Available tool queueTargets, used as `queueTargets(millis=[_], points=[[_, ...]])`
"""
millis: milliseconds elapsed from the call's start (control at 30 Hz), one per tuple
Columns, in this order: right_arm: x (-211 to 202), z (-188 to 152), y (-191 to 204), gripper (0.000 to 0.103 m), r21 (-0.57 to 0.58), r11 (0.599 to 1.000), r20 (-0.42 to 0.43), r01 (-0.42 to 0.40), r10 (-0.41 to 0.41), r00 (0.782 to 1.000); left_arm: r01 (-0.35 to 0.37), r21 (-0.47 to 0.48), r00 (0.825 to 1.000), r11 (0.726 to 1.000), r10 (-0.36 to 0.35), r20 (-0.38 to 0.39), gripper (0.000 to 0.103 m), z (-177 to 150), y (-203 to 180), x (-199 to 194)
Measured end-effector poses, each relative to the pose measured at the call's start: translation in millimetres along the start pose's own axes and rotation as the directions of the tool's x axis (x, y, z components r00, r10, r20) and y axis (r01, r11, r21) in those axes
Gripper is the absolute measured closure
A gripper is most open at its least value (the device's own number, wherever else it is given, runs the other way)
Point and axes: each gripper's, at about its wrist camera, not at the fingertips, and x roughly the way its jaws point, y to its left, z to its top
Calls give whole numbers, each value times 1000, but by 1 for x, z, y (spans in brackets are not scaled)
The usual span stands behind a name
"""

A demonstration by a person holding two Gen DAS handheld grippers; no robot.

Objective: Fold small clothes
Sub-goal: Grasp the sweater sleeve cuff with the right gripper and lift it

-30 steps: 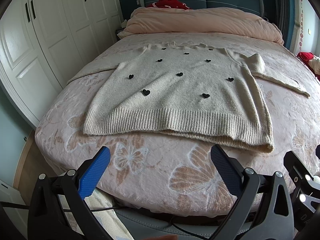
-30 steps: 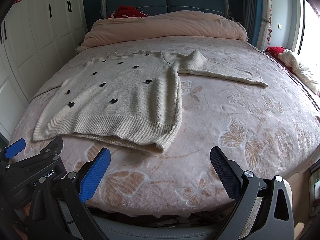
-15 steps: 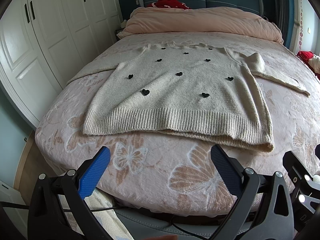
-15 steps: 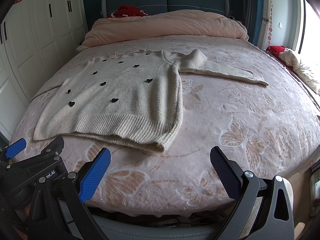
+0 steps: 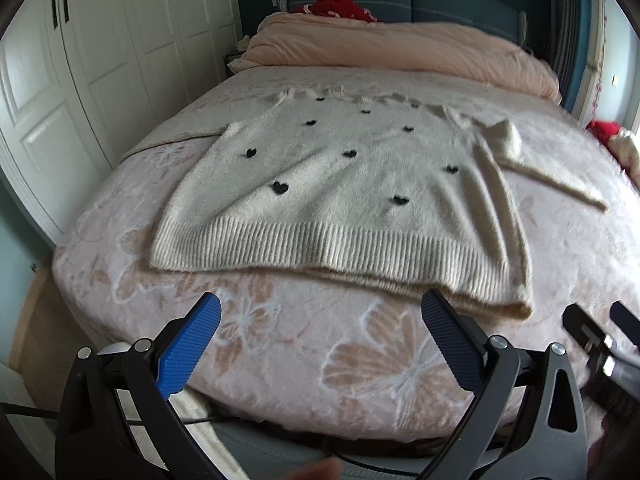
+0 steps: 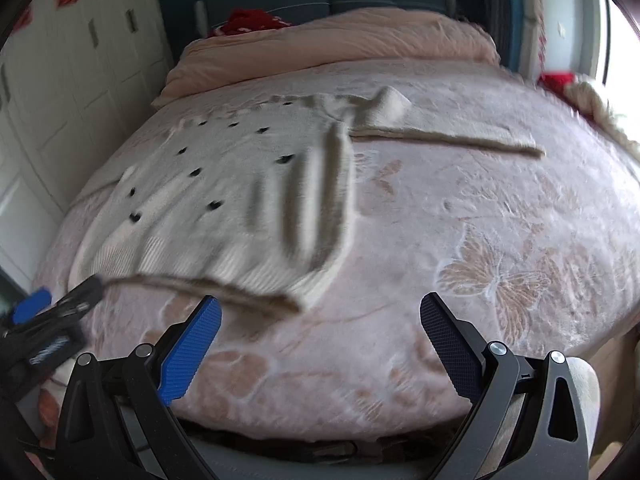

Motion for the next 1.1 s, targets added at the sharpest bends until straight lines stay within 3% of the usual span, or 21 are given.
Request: queueTargets(millis=[133,233,333,400,567,667,733,800,833,867,900,933,1033,1100], points=[[21,35,-83,5,215,975,13,-64,63,998,124,-82,992,989,-125,-12,5,12,8,9],[47,73,-162,5,387,915,69,-112,92,993,142,-155,990,978,-141,14,5,21,11,15],[74,108,-215,5,446,886,117,-128,85,990,146,-211,989,967,-143,28,5,30,13,26],[96,125,-237,5,467,873,128,-142,93,987,134,-230,991,964,-133,18,5,36,10,37],[160,151,-296,5,600,776,176,-194,109,978,88,-213,996,973,-91,-3,5,46,0,59],[192,161,-313,14,644,743,161,-182,100,982,65,-199,997,978,-73,-32,5,53,-3,73],[202,169,-319,16,648,739,195,-184,73,978,56,-194,997,979,-65,-41,5,57,-4,80],[208,178,-320,27,636,749,210,-185,63,976,45,-194,997,980,-55,-46,5,61,-2,87],[214,183,-321,42,636,748,213,-191,68,975,42,-195,997,980,-52,-49,5,62,-1,91],[218,184,-323,69,642,739,216,-204,81,973,39,-194,997,980,-50,-51,5,62,-1,92],[221,185,-326,87,652,724,224,-224,98,970,38,-194,997,980,-49,-53,5,63,1,95],[221,186,-330,94,674,699,238,-239,101,966,37,-194,997,980,-48,-53,5,63,2,97],[194,193,-326,94,677,674,351,-296,57,934,37,-189,998,981,-45,-41,5,64,7,99],[163,217,-299,94,590,721,448,-363,81,891,36,-177,998,983,-43,-36,5,64,11,101]])
